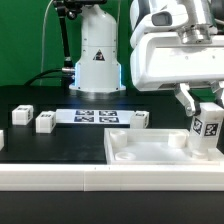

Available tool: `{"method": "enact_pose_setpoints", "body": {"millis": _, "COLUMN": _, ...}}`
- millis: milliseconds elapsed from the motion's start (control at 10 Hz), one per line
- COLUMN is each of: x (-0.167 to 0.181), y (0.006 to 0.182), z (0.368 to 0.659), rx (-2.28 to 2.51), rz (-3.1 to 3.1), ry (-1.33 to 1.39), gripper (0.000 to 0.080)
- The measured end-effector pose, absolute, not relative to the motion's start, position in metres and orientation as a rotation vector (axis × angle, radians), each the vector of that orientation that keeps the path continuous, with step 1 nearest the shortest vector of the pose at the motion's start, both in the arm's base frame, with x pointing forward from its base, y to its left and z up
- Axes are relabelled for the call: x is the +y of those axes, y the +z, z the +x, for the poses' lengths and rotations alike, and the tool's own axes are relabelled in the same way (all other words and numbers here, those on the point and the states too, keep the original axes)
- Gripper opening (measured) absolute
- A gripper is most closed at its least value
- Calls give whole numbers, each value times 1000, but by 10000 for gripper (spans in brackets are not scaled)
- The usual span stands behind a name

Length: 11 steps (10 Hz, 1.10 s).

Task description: Assemble one leg

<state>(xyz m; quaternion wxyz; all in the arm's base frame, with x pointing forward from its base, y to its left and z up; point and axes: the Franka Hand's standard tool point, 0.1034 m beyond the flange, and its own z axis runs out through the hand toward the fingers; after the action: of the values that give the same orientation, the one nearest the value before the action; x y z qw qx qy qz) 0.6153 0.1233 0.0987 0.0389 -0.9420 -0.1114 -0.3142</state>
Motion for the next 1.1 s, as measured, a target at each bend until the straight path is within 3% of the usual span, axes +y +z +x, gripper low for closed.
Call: {"method": "enact_pose_setpoints", "body": {"millis": 1100, "x": 121, "y": 89, "z": 607, "rx": -350, "rz": -2911, "ry": -915, "gripper": 291}}
